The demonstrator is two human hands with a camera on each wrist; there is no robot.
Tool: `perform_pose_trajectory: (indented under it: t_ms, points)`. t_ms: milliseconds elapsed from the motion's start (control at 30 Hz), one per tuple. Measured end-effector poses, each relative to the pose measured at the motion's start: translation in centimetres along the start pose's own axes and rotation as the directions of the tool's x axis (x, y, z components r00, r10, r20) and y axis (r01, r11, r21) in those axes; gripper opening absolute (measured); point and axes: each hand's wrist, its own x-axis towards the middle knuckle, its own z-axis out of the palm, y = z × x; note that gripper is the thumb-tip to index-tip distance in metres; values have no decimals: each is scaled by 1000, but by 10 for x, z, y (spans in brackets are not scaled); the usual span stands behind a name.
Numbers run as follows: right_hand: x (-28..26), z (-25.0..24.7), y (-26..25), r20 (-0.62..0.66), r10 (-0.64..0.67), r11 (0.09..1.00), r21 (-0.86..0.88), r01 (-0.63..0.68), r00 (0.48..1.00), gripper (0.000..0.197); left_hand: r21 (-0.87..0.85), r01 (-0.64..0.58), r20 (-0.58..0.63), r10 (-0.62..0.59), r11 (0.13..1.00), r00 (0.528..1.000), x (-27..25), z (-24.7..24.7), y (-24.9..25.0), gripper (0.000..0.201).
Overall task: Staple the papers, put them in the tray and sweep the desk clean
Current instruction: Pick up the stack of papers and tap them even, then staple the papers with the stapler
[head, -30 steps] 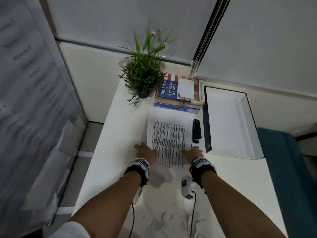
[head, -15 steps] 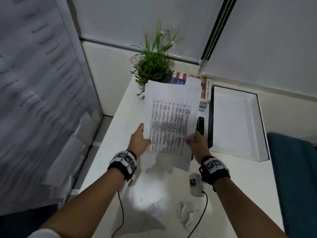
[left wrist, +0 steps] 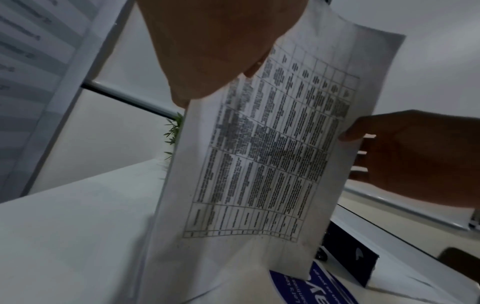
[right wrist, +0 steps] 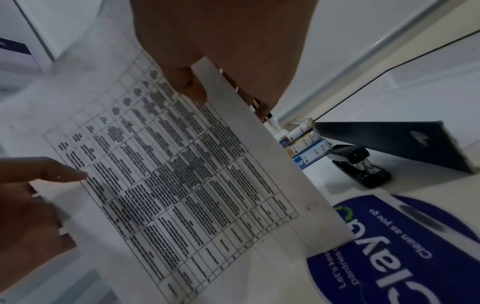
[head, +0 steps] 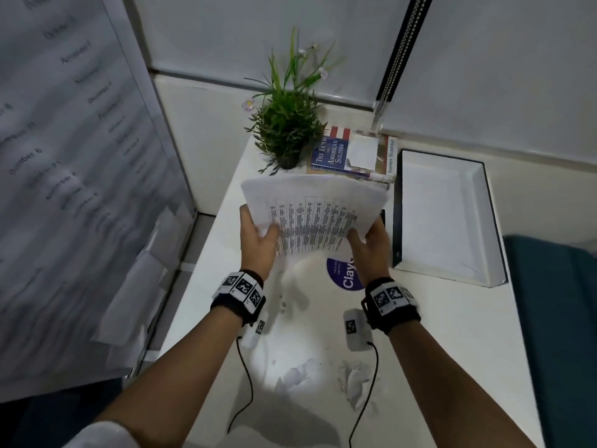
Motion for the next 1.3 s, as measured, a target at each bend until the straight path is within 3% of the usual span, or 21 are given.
perform_pose_trajectory:
  t_ms: [133,267,400,500,633,733,867,933,1033,1100,1167,1200,1267,1300]
  points:
    - [1,8,-5,-33,-16,1000,-1,16,999,18,-7,-46,22,46,999,999,3,1,10,47]
    - [-1,10,-9,-4,-2,999,51,2,1000,33,8,-68,62,68,998,996,6,-8,8,52]
    - [-3,17,6,-21,82,996,-24,-82,996,26,9,-3,111,2,1000,994,8,-10,-5,43]
    - [2,18,4,-36,77,997,-20,-77,996,25,45,-25,109,20,999,994,14,-8,0,39]
    - [23,15,3,60,77,984,-163,-67,995,28,118,-47,154,28,992,988,39,-15,6,29]
    - [46,16,23,160,274,947,-220,-236,949,37,204,98,195,-139,974,971,68,-21,-12,24]
    - [63,20,62,232,480,864,-293,-409,846,46,261,418,266,-481,870,835,94,-23,-40,42]
    - [63,23,79,256,505,848,-324,-418,824,49,295,460,263,-534,838,804,104,-25,-55,45]
    - [61,27,94,279,529,825,-389,-409,802,50,281,471,267,-540,836,798,114,-21,-68,49]
    - [66,26,96,291,552,769,-539,-342,782,41,319,498,214,-573,806,791,116,-15,-68,53]
    - [81,19,89,246,536,663,-714,-223,808,32,332,525,182,-599,784,780,117,-9,-77,59]
    - [91,13,82,177,481,624,-757,-194,858,29,343,528,177,-606,777,776,118,-7,-83,63]
    - [114,0,73,-2,304,562,-807,-182,953,31,363,525,169,-609,769,775,118,-6,-94,65]
    - [124,-5,73,-90,260,509,-833,-215,962,35,369,526,178,-614,766,769,117,-5,-96,63]
